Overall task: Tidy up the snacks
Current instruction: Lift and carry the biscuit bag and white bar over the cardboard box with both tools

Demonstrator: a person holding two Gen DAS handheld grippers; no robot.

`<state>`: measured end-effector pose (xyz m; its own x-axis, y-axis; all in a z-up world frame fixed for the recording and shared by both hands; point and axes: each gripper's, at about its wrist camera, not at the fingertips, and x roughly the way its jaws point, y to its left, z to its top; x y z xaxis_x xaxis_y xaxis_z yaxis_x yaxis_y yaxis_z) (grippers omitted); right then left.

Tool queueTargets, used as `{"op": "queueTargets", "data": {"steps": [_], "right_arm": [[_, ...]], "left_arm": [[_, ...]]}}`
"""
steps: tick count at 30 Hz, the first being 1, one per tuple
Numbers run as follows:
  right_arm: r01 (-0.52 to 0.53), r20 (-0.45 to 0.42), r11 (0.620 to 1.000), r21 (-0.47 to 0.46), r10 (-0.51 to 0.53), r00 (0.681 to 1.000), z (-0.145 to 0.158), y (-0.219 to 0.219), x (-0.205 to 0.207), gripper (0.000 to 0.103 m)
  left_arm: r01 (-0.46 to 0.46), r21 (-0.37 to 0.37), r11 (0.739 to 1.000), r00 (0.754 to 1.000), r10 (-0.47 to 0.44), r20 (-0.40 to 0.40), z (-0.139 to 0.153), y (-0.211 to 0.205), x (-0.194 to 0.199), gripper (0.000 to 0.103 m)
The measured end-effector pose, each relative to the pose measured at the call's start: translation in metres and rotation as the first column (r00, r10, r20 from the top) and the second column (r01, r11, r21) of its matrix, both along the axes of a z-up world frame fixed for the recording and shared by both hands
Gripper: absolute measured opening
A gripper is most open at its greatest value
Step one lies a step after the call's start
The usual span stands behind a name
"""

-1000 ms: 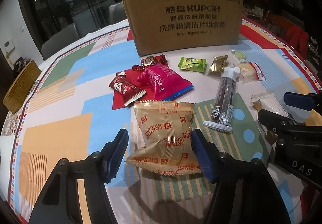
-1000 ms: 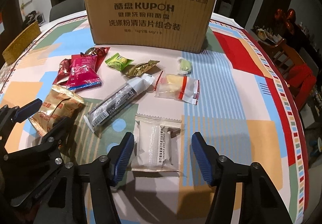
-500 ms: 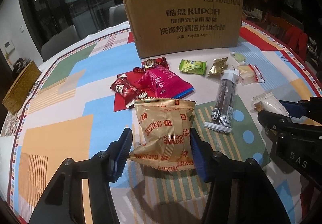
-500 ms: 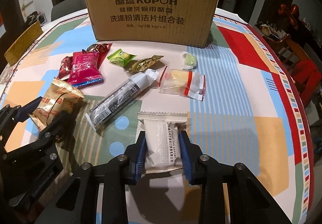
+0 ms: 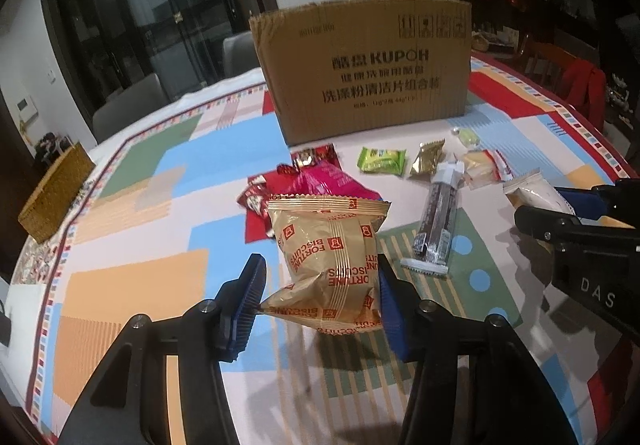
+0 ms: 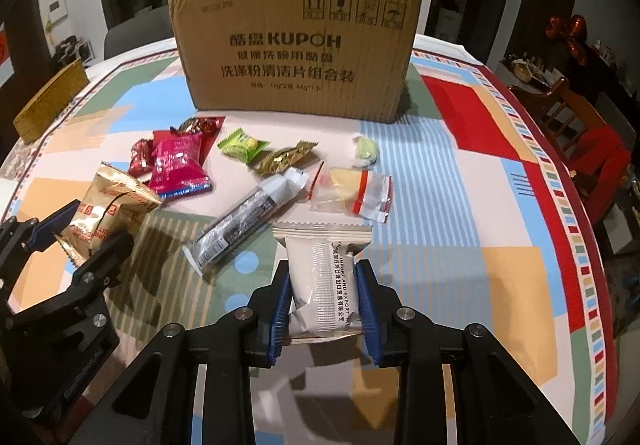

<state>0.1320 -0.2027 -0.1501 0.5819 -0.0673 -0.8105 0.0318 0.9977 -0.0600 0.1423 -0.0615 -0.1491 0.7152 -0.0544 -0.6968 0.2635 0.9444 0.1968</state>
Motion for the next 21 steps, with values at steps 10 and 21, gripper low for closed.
{"op": "queueTargets", "data": {"steps": [10, 21], "right_arm": [[0.0, 0.06, 1.0, -0.014, 0.001, 0.998, 0.023, -0.003, 0.002, 0.033], [0.0, 0.133, 1.0, -0.021, 0.003, 0.991, 0.052, -0.006, 0.006, 0.033]], "left_arm": [[0.011, 0.012, 1.0, 0.997, -0.011, 0.076, 0.025, -0.002, -0.001, 0.053], [0.003, -0.017, 1.0, 0.989, 0.0, 0.148, 0.062, 0.001, 0.006, 0.053]]}}
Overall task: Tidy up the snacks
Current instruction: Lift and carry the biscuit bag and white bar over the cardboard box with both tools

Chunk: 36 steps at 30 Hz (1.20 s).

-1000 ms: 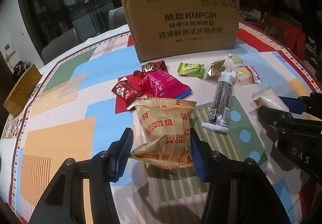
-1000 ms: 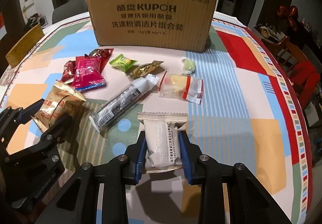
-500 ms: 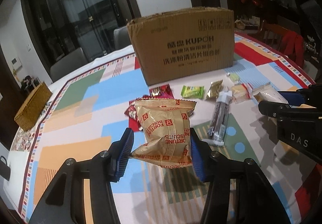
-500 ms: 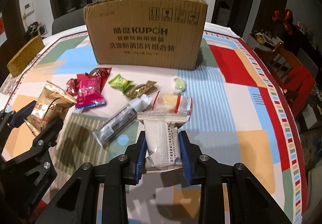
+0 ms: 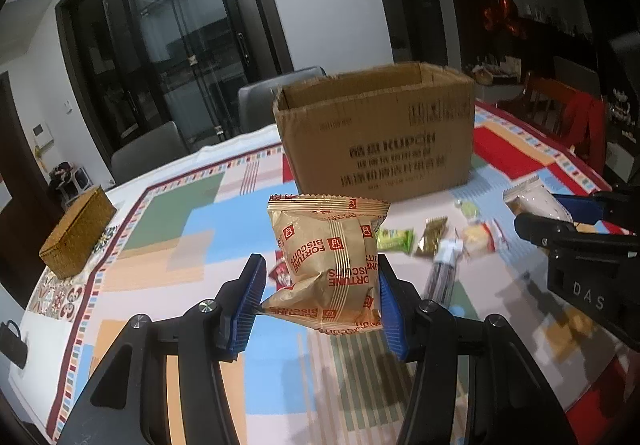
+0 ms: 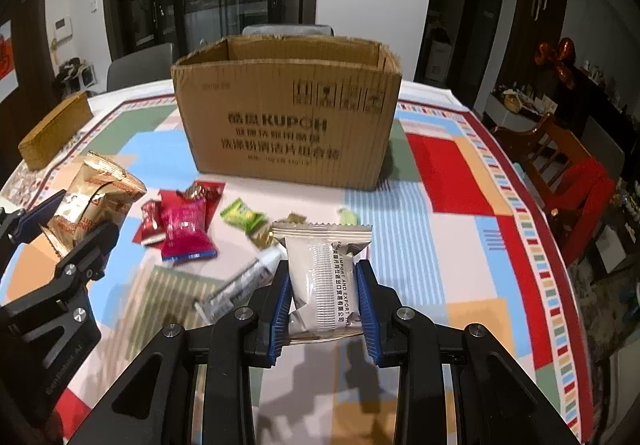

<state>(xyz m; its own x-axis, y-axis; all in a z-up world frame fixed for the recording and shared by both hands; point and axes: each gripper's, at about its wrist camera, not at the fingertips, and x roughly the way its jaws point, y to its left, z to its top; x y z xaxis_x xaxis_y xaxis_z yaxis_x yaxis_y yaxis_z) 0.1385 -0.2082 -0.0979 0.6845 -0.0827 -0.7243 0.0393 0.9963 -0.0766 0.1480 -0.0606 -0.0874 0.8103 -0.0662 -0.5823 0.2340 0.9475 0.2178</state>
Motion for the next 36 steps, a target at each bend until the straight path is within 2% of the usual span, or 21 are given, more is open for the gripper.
{"op": "queueTargets", "data": {"steps": [17, 36], "right_arm": [[-0.007, 0.124, 1.0, -0.002, 0.007, 0.992, 0.047, 0.002, 0.026, 0.033], [0.0, 0.203, 1.0, -0.003, 0.001, 0.979, 0.073, -0.008, 0.059, 0.033]], "left_arm": [[-0.015, -0.054, 0.998, 0.997, 0.019, 0.075, 0.046, 0.001, 0.034, 0.053], [0.017, -0.066, 0.998, 0.991, -0.008, 0.135, 0.074, -0.016, 0.08, 0.053]]}}
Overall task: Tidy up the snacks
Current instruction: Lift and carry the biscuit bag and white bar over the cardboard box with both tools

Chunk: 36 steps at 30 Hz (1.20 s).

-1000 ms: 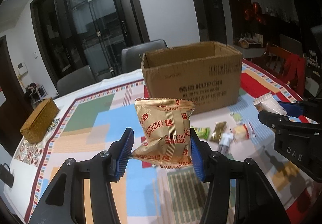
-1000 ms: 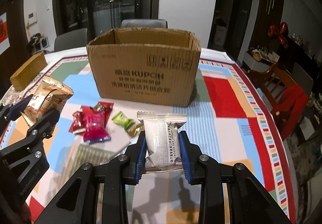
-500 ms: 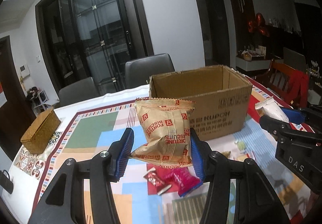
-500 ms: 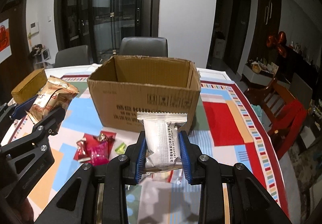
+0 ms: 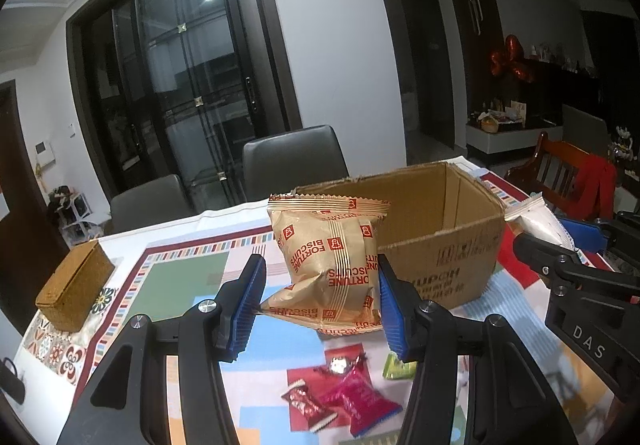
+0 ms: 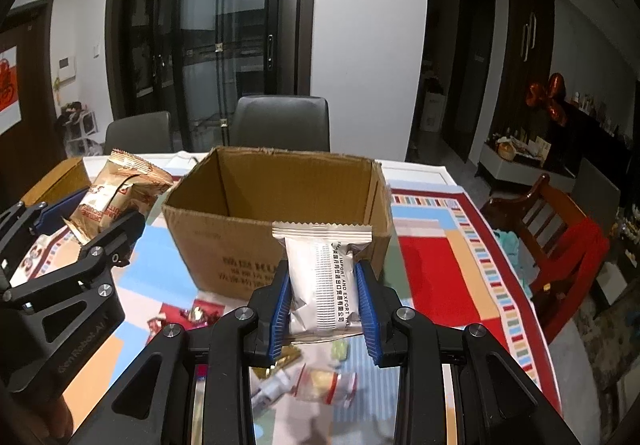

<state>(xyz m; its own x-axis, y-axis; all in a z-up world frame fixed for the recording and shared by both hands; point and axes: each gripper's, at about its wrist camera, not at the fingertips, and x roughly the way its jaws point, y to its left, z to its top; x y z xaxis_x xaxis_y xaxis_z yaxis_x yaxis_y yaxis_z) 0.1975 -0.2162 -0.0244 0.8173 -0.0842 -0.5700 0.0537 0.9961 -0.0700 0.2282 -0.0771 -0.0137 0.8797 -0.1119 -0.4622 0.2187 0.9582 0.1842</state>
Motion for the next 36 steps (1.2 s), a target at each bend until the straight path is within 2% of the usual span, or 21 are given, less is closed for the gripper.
{"op": "queueTargets", "data": {"steps": [20, 30, 36], "right_arm": [[0.01, 0.059, 1.0, -0.018, -0.009, 0.998, 0.017, -0.012, 0.05, 0.033], [0.013, 0.053, 1.0, -0.025, -0.012, 0.999, 0.016, -0.016, 0.074, 0.033], [0.016, 0.032, 1.0, -0.016, -0.016, 0.999, 0.011, -0.021, 0.091, 0.033]], "left_arm": [[0.022, -0.012, 1.0, 1.0, -0.022, 0.012, 0.007, -0.009, 0.054, 0.053], [0.032, -0.011, 0.999, 0.999, -0.032, 0.018, 0.007, -0.015, 0.084, 0.053], [0.042, -0.009, 0.999, 0.999, -0.042, -0.005, 0.001, -0.02, 0.1, 0.053]]}}
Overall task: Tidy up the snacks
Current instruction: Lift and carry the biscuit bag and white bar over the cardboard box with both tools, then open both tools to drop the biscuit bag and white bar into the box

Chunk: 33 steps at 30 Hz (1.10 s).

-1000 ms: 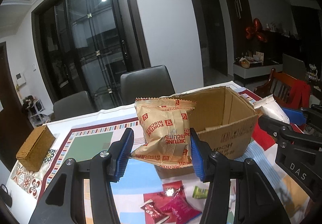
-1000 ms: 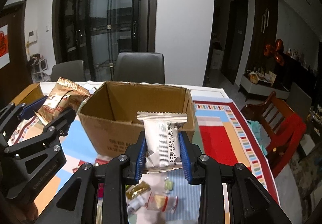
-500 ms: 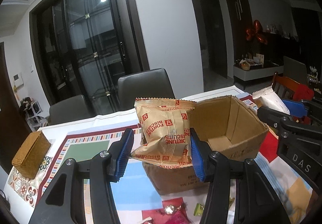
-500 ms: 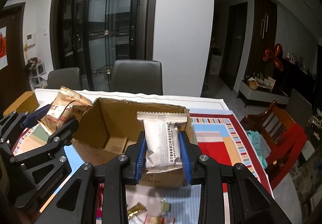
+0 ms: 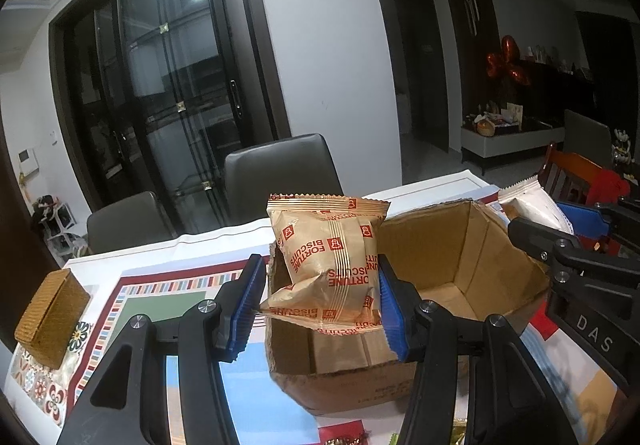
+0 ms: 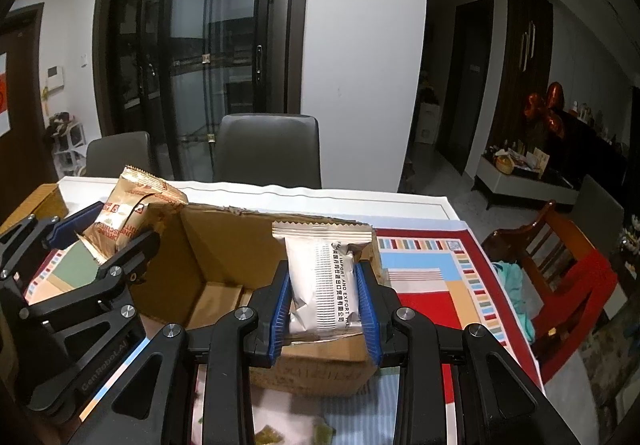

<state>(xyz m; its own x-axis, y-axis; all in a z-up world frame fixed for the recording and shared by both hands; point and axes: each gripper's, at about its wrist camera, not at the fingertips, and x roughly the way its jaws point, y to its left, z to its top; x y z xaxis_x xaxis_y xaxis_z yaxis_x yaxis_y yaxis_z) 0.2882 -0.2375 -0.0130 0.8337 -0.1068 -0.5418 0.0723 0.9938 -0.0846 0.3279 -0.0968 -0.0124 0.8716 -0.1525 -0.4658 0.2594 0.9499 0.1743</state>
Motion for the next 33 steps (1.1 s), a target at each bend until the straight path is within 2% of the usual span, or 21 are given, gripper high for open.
{"op": "queueTargets", "data": {"steps": [20, 22, 24, 27, 33], "right_arm": [[-0.007, -0.058, 1.0, 0.008, 0.008, 0.998, -0.017, -0.004, 0.031, 0.035], [-0.009, -0.051, 1.0, -0.006, 0.008, 0.999, -0.017, -0.003, 0.03, 0.041], [-0.001, -0.043, 1.0, -0.02, 0.0, 0.999, -0.016, -0.003, 0.028, 0.058], [0.008, -0.028, 1.0, -0.029, -0.008, 1.0, -0.014, -0.002, 0.025, 0.069], [0.014, -0.014, 0.999, -0.034, -0.014, 1.0, -0.007, -0.002, 0.023, 0.071]], "left_arm": [[-0.004, 0.001, 1.0, 0.997, 0.004, -0.079, -0.013, 0.002, 0.025, 0.056], [-0.008, 0.007, 1.0, 0.997, 0.008, -0.074, -0.012, 0.001, 0.024, 0.057], [-0.011, 0.007, 1.0, 0.997, 0.012, -0.071, -0.012, 0.002, 0.024, 0.064], [-0.023, -0.006, 1.0, 0.998, 0.023, -0.066, -0.011, 0.005, 0.023, 0.072], [-0.026, -0.009, 1.0, 0.998, 0.026, -0.054, -0.009, 0.007, 0.02, 0.081]]}}
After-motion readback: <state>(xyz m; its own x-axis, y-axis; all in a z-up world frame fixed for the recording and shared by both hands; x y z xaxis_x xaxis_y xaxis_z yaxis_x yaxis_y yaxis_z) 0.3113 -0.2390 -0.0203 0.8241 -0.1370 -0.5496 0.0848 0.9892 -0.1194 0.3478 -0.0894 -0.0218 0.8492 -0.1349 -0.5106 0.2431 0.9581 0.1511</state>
